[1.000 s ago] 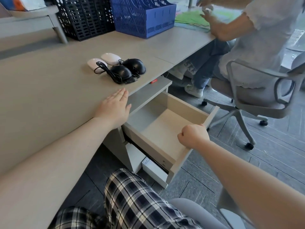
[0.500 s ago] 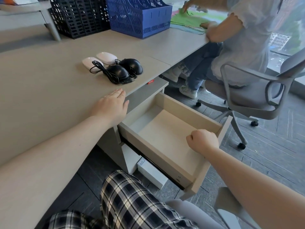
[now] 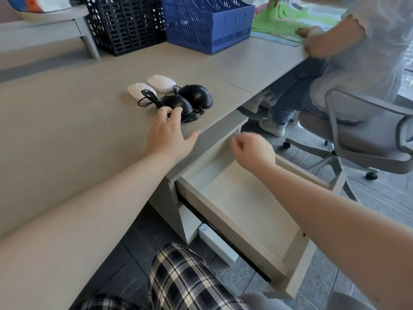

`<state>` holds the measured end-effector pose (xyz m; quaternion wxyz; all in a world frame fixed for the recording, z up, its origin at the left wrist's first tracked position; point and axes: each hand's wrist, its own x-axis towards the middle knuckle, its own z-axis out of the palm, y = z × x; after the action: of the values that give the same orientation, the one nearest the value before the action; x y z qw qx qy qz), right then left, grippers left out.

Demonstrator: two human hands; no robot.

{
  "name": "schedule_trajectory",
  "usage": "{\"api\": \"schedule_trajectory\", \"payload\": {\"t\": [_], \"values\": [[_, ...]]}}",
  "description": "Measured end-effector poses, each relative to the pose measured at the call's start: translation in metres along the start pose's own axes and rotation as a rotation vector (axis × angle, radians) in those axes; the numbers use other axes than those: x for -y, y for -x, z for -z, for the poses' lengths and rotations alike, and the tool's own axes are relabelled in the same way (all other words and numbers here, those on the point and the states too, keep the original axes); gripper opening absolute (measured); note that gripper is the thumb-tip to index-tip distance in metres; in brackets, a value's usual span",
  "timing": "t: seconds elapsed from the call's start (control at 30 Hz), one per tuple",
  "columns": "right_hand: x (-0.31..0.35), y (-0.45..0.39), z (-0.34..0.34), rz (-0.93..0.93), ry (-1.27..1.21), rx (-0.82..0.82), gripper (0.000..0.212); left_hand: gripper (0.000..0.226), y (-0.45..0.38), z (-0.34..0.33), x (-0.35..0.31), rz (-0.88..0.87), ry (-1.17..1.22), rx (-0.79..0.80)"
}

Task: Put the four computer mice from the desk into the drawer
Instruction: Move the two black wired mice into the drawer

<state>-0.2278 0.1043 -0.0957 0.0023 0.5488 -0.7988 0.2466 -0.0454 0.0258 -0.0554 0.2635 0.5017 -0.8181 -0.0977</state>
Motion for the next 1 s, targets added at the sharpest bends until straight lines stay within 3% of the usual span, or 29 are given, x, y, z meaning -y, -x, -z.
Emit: {"api": "schedule_trajectory", "payload": {"t": [0.1,0.23,0.43,0.53,0.73,0.87,1.0], "values": [[0.022,-0.034,-0.001,0.018,-0.16,-0.092,0.031,0.068,-0.02,-0.002,-0.005,0.049,0.012,0.021],[0.047,-0.083,-0.002,0.045,-0.235,-0.006,0.046,0.058,-0.049,0.003,-0.015,0.018,-0.275,0.111],[0.067,-0.137,-0.014,0.071,-0.264,0.196,0.061,0.047,-0.092,0.016,-0.015,-0.092,-0.481,0.536],[0.07,-0.149,-0.016,0.084,-0.276,0.235,0.065,0.034,-0.111,0.021,0.005,-0.169,-0.528,0.664],[0.072,-0.155,-0.016,0.143,-0.255,0.248,0.062,0.068,-0.117,0.03,0.017,-0.335,-0.629,0.667],[0.069,-0.145,-0.019,0.113,-0.277,0.19,0.062,0.059,-0.116,0.036,0.01,-0.431,-0.76,0.596],[0.055,-0.125,-0.011,0.095,-0.331,0.175,0.064,0.048,-0.106,0.034,-0.001,-0.464,-0.706,0.546]]}}
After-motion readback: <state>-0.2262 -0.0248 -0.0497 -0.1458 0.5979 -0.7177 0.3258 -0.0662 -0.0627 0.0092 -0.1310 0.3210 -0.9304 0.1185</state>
